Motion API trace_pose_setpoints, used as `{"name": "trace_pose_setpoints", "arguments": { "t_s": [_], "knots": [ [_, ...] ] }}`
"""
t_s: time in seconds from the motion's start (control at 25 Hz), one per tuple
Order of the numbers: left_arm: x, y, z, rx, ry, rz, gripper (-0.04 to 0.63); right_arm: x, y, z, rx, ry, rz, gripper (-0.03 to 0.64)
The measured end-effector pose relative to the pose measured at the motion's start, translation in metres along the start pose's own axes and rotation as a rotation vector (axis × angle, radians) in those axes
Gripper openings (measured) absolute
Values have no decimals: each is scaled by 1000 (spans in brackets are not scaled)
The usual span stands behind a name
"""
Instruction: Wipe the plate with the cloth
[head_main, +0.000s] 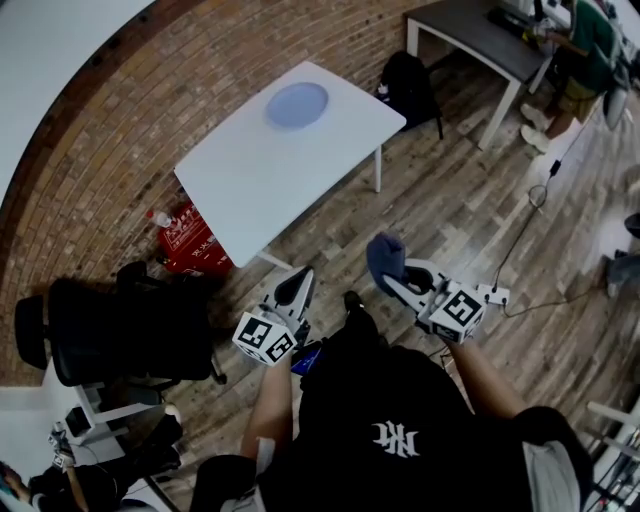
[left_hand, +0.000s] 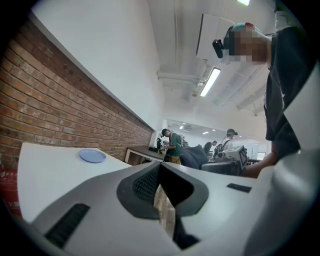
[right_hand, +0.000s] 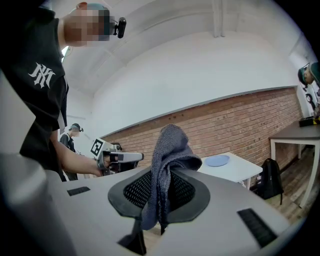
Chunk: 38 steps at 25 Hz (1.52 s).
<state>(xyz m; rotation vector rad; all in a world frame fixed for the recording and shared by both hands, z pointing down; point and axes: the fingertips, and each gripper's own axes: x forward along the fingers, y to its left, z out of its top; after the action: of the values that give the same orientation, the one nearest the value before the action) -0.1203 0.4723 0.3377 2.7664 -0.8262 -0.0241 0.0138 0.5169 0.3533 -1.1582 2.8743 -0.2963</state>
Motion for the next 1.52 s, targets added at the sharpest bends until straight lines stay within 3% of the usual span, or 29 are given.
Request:
{"name": "trace_pose_setpoints", "arguments": {
  "t_s": [0.8,1.52],
  "knots": [
    [87,177,50,-53,-19,22,0,142,-134,44,-40,46,-44,80],
    [135,237,65,-94,-24,11,2,178,-205,57,-33,63,-88,80]
  ]
}}
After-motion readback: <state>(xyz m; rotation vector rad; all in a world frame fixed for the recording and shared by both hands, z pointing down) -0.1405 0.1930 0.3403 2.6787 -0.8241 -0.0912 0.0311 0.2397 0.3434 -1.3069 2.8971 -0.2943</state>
